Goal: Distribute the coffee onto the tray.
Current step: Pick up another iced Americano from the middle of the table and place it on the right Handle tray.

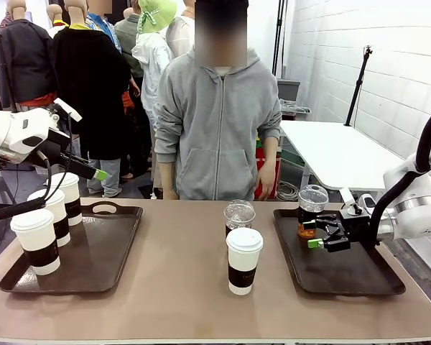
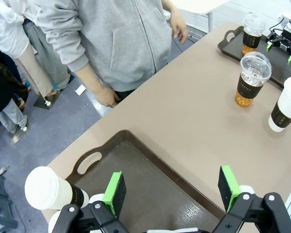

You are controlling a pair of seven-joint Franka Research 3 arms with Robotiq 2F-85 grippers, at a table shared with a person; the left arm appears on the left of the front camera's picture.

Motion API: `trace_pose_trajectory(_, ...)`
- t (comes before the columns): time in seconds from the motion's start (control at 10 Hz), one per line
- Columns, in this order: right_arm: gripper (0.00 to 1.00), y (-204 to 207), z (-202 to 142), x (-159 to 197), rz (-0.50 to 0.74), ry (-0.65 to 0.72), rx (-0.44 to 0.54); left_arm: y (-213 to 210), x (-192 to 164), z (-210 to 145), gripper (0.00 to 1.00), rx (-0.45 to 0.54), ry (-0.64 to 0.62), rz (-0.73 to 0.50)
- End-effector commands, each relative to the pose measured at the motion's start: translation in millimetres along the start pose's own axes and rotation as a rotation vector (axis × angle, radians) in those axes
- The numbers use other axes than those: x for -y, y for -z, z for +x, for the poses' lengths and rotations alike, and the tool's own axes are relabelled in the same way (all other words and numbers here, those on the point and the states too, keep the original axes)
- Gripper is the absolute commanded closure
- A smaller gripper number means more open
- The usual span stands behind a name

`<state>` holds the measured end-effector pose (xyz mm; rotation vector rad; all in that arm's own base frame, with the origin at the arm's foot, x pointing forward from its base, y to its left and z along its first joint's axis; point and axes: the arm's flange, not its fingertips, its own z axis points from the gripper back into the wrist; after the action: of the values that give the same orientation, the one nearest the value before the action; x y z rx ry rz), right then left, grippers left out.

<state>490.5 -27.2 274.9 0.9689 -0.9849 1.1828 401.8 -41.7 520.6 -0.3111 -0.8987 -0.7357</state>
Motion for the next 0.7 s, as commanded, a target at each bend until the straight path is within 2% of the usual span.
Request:
trace_pose_trajectory(0.0, 0.0, -1.3, -1.1, -0.3, 0.002, -0.002, 0.003, 1.1, -1.7, -1.5, 0.0, 0.001, -0.007, -0.006)
trace_pose_trajectory(0.6, 0.0, 13.3, 4.0, 14.0, 0.026, -0.016, -0.007, 1.1, -1.7, -1.5, 0.0, 0.001, -0.007, -0.006)
